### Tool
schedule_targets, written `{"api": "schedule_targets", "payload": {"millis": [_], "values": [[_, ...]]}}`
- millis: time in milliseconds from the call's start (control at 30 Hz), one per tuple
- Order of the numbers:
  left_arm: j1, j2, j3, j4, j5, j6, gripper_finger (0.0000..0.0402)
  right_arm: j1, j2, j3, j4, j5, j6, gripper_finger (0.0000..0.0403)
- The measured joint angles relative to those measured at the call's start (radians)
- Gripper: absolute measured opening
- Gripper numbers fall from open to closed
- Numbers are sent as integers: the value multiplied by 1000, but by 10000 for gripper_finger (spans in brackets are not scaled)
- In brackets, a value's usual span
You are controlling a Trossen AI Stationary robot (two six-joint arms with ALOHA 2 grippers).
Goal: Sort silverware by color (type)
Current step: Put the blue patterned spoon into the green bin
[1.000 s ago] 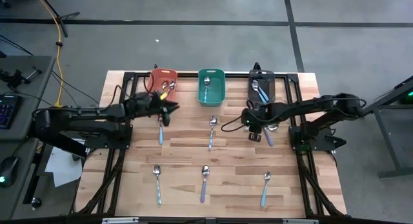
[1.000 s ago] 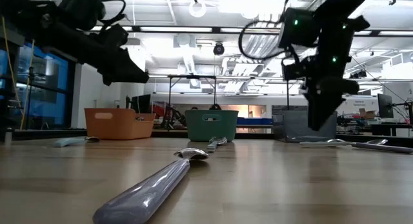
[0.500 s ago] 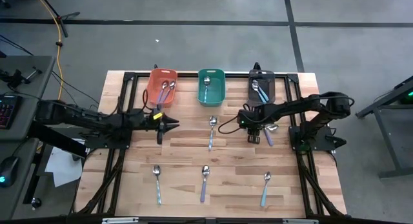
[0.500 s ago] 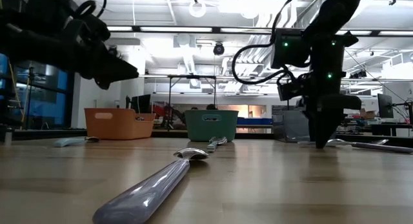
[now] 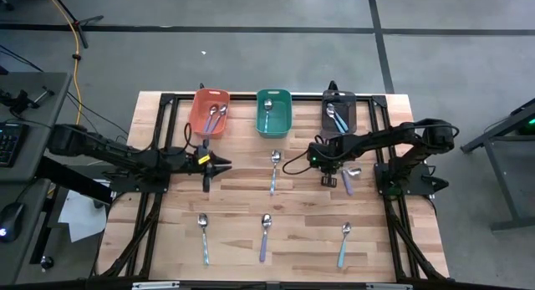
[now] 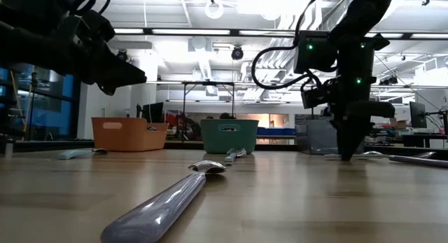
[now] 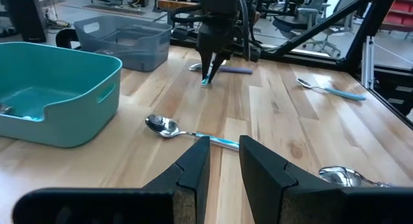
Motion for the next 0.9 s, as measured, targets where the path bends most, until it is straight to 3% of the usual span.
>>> {"api": "schedule_targets", "payload": {"millis": [167,333,700,900], "values": [[-37,0,0,0,-50,9,76,0,3,19,-36,9,-2,13],[-56,0,0,-1,-64,9,76,26,7,67,-112,130,-25,4],[-93,0,0,-3,-87,9,76,34,5,89,-101,123,-38,5],[-115,0,0,-4,-114,8,76,58,5,96,-103,184,-60,5]]}}
